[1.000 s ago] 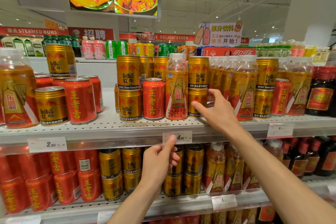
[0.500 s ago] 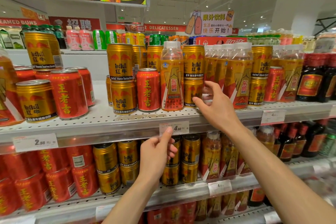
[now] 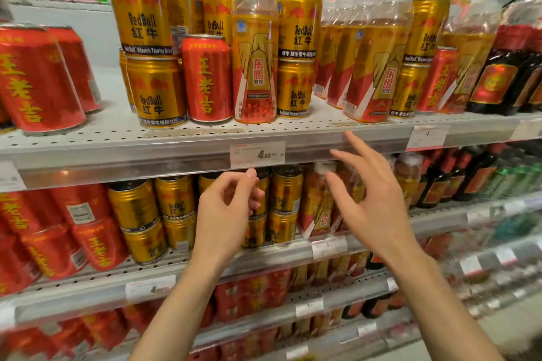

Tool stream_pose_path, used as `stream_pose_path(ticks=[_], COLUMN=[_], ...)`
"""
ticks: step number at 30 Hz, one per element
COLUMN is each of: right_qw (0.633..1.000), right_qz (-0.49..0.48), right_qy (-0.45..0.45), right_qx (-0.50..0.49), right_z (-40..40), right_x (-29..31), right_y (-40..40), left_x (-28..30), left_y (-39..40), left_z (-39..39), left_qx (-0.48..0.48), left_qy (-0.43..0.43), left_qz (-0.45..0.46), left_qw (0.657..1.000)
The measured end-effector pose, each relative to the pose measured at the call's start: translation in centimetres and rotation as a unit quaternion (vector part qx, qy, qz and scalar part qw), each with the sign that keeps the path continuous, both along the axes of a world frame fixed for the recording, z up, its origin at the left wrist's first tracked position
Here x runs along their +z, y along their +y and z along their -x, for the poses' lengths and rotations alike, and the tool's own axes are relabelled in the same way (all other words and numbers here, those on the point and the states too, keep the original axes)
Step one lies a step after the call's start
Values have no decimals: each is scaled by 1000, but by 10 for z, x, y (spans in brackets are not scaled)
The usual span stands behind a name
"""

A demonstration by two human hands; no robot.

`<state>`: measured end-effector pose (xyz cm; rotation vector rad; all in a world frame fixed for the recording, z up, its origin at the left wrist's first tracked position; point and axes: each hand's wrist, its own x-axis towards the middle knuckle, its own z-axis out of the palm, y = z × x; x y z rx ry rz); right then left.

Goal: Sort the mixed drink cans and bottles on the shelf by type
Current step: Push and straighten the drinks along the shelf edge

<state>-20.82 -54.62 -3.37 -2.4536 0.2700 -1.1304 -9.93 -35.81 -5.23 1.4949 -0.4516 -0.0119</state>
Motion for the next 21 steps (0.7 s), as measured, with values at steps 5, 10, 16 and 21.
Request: stream_pose_path(ticks=[5,10,16,21], right_qw=[990,962,953,960], right_qz=[-141,-268,-289,-273], right_qy=[25,41,84,65], right_qx=[0,-14,-16,19], right_z=[29,52,81,99], right_x=[-41,-71,-83,-77], right_y=[-18,-63,-150,-220], left_x=[-19,-32,-37,-30], left_y=[-9,-34,-106,-169], left_z=[24,48,84,111], left_qx=[7,30,81,104], left_qy=[-48,-54,-28,-31], left_qz=[-60,-99,-97,-93], left_qw=[997,993,992,990])
